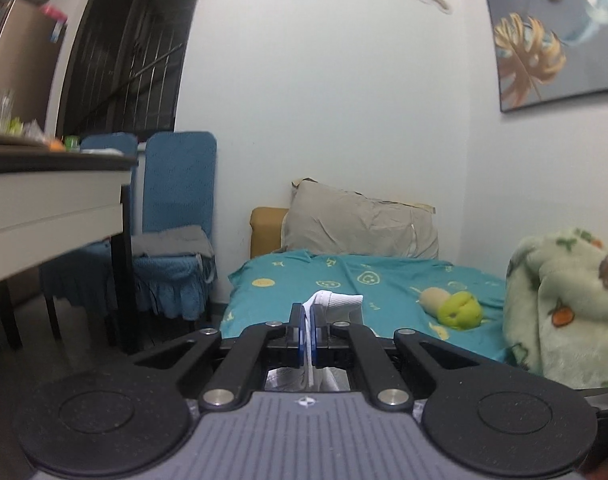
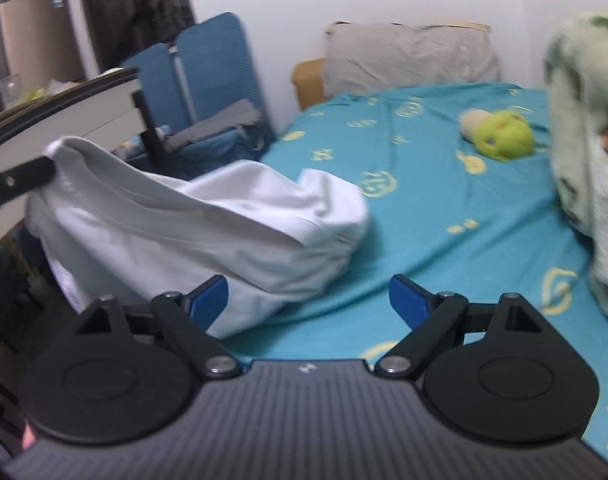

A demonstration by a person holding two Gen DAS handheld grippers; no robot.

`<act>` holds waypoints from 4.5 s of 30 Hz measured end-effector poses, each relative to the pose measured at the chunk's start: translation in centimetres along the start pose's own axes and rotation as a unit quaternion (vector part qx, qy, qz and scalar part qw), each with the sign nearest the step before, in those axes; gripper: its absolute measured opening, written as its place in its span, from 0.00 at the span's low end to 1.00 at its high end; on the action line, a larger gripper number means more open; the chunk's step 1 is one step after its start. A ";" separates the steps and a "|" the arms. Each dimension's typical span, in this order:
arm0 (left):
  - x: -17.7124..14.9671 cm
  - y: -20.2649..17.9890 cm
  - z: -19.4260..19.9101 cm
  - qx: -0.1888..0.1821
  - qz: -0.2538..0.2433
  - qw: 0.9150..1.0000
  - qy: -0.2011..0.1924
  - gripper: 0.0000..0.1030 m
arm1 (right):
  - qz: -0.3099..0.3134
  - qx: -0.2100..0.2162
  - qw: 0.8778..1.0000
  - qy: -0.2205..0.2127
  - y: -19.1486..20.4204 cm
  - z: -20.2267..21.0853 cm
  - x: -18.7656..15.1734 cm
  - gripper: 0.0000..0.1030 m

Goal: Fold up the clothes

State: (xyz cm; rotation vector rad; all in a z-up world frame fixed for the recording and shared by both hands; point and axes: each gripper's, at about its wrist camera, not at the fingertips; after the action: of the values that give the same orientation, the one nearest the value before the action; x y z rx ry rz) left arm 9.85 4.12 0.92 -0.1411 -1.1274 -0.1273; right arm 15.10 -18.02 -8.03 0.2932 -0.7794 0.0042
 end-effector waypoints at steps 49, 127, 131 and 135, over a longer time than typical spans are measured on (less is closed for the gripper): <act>-6.1 2.1 -9.9 0.022 0.006 0.959 0.283 0.34 | -0.016 0.013 0.999 -0.041 -1.6 -7.6 4.6 0.10; 22.6 -0.5 11.3 0.116 0.114 0.972 -0.172 0.95 | -0.063 -0.095 0.930 -0.348 3.0 25.5 16.3 0.42; 29.1 -0.5 18.3 0.075 0.123 0.971 -0.189 0.95 | -0.024 -0.099 0.916 -0.388 6.9 35.0 18.1 0.42; 33.9 -0.7 26.0 0.036 0.123 0.972 -0.199 0.95 | 0.008 -0.108 0.899 -0.425 10.2 43.1 17.5 0.48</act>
State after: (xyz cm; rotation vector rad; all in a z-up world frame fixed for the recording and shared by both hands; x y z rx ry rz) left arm 0.99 6.94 42.61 -0.2476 -1.5013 0.1716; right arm -3.37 -21.39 35.79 0.0615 -1.6414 -0.2063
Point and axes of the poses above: each gripper's, at about its wrist camera, not at the fingertips, and z roughly against the way its jaws point, y to its left, x to its top, and after that the axes turned 13 degrees about y, right-handed
